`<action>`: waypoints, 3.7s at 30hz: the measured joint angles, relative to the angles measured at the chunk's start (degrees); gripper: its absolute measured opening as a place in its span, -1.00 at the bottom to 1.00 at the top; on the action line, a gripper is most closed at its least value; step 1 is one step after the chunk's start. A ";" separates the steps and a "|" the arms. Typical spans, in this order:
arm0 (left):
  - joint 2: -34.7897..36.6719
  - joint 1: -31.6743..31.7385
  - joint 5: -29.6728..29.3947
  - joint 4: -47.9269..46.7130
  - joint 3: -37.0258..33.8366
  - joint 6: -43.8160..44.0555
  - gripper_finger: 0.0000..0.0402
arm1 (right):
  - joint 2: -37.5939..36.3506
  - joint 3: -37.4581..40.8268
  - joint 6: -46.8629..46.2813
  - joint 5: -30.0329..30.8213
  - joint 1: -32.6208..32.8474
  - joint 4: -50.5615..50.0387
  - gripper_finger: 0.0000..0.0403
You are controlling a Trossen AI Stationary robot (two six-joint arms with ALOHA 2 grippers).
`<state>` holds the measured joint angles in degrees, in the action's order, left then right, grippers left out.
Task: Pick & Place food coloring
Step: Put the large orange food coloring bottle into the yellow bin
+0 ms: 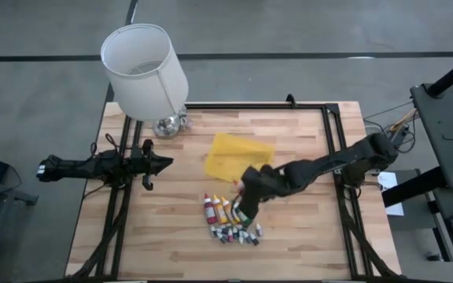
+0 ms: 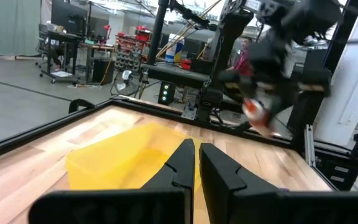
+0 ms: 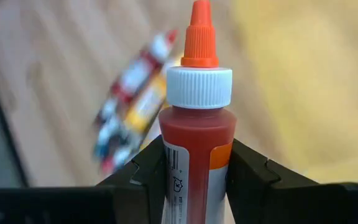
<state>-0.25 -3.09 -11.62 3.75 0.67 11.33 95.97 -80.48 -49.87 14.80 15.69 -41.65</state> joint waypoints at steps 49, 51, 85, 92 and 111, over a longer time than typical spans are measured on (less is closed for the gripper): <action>0.00 0.00 0.00 0.07 0.00 0.01 -1.00 | -33.93 42.16 2.92 44.29 14.71 21.40 -0.40; 0.00 0.02 -0.01 0.11 0.02 0.00 -1.00 | -34.51 43.37 5.71 43.83 16.15 23.67 -0.40; 0.00 0.01 -0.02 0.00 0.01 0.01 -1.00 | -26.44 66.46 43.85 17.15 18.07 83.78 -0.40; 0.00 0.01 -0.01 0.04 0.01 0.01 -1.00 | -16.61 68.57 43.70 16.35 18.07 99.23 -0.40; 0.00 0.02 0.00 0.07 0.00 0.00 -1.00 | 10.13 61.88 45.14 16.22 16.95 127.48 -0.40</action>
<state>-0.25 -3.07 -11.62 3.81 0.67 11.34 106.10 -18.60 -4.72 31.02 32.63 85.83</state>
